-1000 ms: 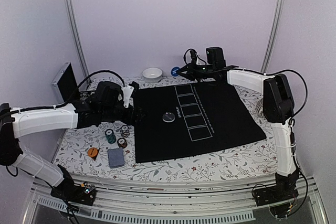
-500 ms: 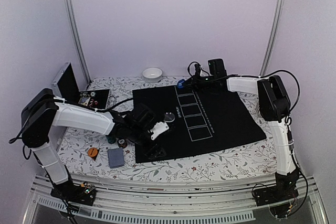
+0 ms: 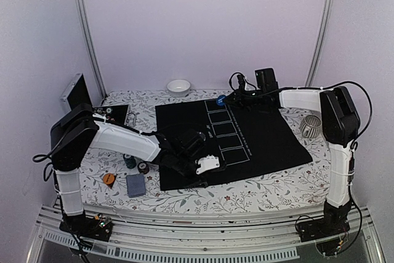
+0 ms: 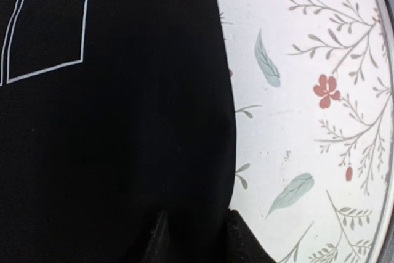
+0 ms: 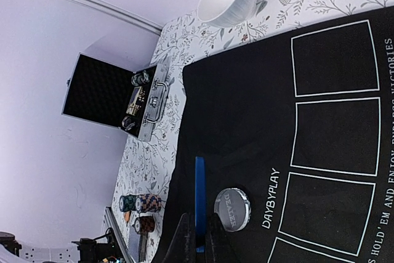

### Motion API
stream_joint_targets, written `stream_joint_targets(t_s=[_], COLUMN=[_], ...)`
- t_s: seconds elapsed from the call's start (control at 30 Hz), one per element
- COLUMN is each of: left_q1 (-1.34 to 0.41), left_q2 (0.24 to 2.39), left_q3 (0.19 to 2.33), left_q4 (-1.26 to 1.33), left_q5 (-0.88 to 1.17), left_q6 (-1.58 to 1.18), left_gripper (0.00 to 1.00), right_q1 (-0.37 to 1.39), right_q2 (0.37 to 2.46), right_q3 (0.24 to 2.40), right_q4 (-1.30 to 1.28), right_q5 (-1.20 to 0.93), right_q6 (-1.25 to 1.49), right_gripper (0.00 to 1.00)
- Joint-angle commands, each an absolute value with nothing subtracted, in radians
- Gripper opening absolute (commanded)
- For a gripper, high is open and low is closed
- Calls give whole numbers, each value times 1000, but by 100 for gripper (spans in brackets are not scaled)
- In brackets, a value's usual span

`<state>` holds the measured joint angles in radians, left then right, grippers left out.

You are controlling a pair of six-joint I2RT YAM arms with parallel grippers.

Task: Distribute texas hold em gaming equipment
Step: Move the poker table mat to the center of the board.

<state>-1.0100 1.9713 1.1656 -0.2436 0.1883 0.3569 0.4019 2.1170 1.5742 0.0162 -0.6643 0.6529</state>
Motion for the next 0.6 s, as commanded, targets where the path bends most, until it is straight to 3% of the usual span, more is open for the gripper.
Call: stream_joint_targets(t_s=[0.0, 0.07, 0.1, 0.13, 0.57], left_q1=[-1018, -1026, -1030, -1034, -1116], left_q2=[2018, 2010, 2006, 2000, 1746], left_q3=[1174, 1164, 1156, 1147, 921], left_q4=[-313, -312, -313, -312, -288], left_q5=[134, 123, 116, 105, 253], left_q6=[395, 411, 423, 432, 611], left_gripper=[26, 17, 4, 0, 0], right_q1=[399, 400, 399, 399, 376], right_q2=[2059, 2052, 2048, 2045, 1973], right_q3=[1550, 1543, 1539, 1535, 1469], right_q4=[30, 29, 29, 26, -36], right_q5=[-669, -674, -677, -677, -610], right_q6=[622, 619, 619, 618, 563], right_gripper=[2, 2, 2, 2, 2])
